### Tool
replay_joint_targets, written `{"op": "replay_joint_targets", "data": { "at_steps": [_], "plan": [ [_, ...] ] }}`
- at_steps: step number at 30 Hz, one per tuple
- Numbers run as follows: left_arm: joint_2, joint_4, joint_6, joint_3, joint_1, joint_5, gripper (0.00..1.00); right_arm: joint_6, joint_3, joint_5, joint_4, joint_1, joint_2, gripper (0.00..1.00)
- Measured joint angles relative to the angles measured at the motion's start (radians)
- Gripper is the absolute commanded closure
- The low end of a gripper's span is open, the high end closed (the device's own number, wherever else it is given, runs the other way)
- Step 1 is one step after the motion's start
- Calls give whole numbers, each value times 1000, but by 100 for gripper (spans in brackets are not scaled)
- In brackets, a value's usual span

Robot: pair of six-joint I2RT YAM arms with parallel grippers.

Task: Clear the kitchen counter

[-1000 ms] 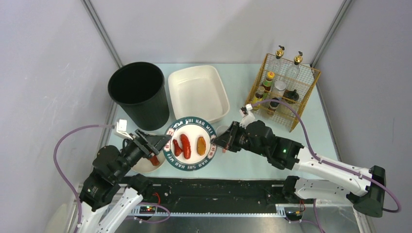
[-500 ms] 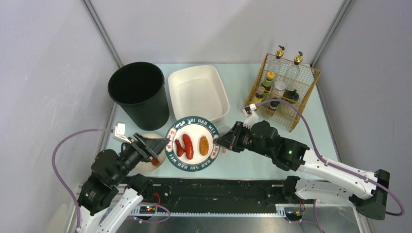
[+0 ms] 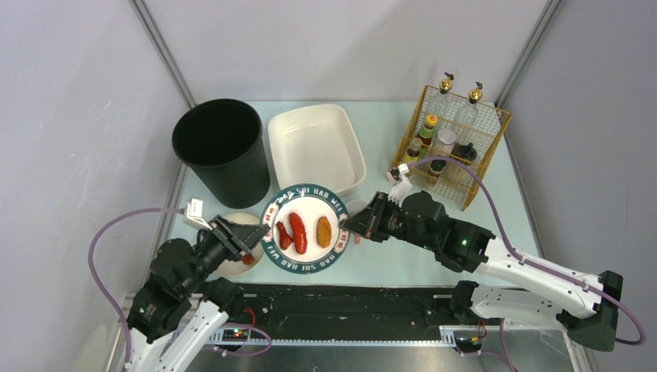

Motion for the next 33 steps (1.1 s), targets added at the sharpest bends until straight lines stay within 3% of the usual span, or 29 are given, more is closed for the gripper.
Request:
{"op": "replay_joint_targets", "data": {
  "at_steps": [3, 13, 14, 18, 24, 26, 33],
  "plan": [
    [0, -1, -9, -11, 0, 9, 68, 2, 0, -10, 6, 0, 4, 100],
    [-13, -5, -27, -38, 0, 15, 69, 8, 0, -35, 29, 0, 31, 100],
    [-13, -5, -27, -38, 0, 14, 71, 10, 0, -40, 32, 0, 34, 100],
    [-12, -3, -33, -38, 0, 18, 98, 11, 0, -55, 48, 0, 45, 100],
    [5, 0, -41, -38, 0, 18, 100, 2, 7, -59, 35, -6, 49, 100],
    [19, 9, -42, -38, 0, 20, 100, 2, 10, -60, 27, -14, 49, 96],
    [73, 27, -43, -37, 0, 26, 100, 18, 17, -72, -6, -43, 49, 66]
  ]
}}
